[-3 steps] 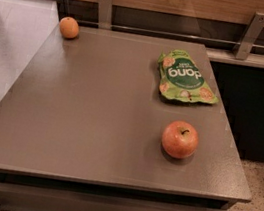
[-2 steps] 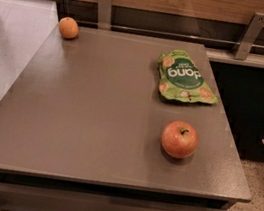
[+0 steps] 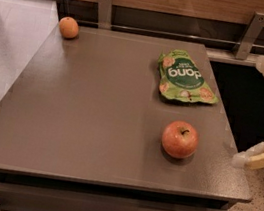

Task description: Move apple near orange

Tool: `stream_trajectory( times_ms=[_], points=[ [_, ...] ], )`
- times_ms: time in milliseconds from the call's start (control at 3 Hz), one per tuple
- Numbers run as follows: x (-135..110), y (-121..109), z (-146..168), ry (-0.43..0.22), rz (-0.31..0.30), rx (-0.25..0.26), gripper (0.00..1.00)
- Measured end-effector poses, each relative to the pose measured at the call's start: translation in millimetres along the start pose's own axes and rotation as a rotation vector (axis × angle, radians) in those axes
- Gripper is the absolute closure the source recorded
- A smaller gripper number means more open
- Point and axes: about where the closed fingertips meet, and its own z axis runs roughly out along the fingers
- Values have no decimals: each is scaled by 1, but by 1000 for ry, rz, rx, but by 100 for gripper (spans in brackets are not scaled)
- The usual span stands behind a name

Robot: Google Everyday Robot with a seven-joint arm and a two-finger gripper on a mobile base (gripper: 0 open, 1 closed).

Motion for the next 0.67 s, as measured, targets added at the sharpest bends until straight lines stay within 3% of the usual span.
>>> stream_trajectory(
  times_ms=[333, 667],
  points=[
    [0, 0, 0, 0, 0, 0, 0],
    [21, -6, 9, -18, 70, -7, 0]
  ],
)
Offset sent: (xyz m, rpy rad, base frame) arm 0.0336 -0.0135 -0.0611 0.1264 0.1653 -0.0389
